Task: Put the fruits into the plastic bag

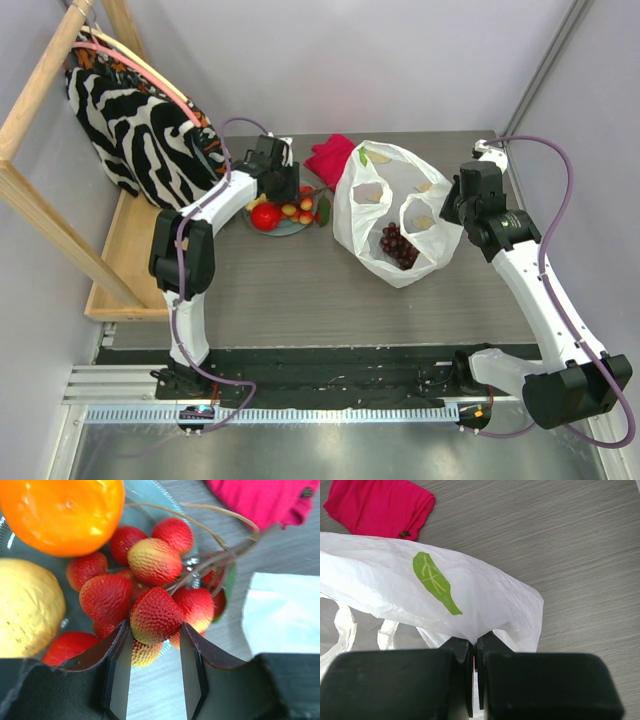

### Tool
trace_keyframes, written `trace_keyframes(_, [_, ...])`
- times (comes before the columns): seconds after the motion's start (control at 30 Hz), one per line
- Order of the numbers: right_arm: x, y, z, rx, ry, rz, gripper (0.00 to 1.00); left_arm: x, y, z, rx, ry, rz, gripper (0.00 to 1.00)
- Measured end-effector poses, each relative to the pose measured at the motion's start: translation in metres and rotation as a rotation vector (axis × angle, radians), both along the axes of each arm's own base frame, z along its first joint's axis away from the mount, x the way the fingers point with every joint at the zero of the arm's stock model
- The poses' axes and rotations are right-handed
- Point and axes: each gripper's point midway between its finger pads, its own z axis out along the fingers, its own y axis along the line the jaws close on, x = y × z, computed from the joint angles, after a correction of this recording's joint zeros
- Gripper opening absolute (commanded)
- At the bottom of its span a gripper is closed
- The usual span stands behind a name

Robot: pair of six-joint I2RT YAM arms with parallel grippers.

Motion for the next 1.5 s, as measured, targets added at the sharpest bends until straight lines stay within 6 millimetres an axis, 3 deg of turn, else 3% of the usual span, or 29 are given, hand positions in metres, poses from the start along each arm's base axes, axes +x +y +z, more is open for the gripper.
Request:
trace_keyframes(0.6, [-0.001, 0.000, 0.002, 0.002, -0.006, 0.000, 0.01, -0.001, -0.015, 0.063, -0.192, -0.119, 0.006, 0.00])
trace_keyframes(0.87, [-0.001, 0.000, 0.002, 0.003, -0.008, 0.000, 0.01, 0.004, -0.013, 0.115, -0.282, -0.242, 0.024, 0.00])
trace_keyframes(1.0, [-0.001, 0.000, 0.002, 0.004, -0.008, 0.000, 0.01, 0.006, -0.013, 0.125, -0.301, -0.271, 0.021, 0.01])
trace_keyframes(1.13, [0.000, 0.001, 0.003, 0.008, -0.011, 0.003, 0.01, 0.009, -0.013, 0.116, -0.282, -0.256, 0.015, 0.24])
trace_keyframes(1.3, [0.000, 0.002, 0.003, 0.012, -0.013, 0.009, 0.01, 0.023, -0.010, 0.075, -0.200, -0.189, 0.024, 0.60])
trace_keyframes(1.37, [0.000, 0.002, 0.003, 0.012, -0.013, 0.009, 0.01, 0.021, -0.006, 0.053, -0.160, -0.143, 0.034, 0.64])
trace_keyframes(1.5, [0.000, 0.003, 0.003, 0.014, -0.012, 0.011, 0.01, 0.020, 0.001, 0.031, -0.106, -0.103, 0.040, 0.70])
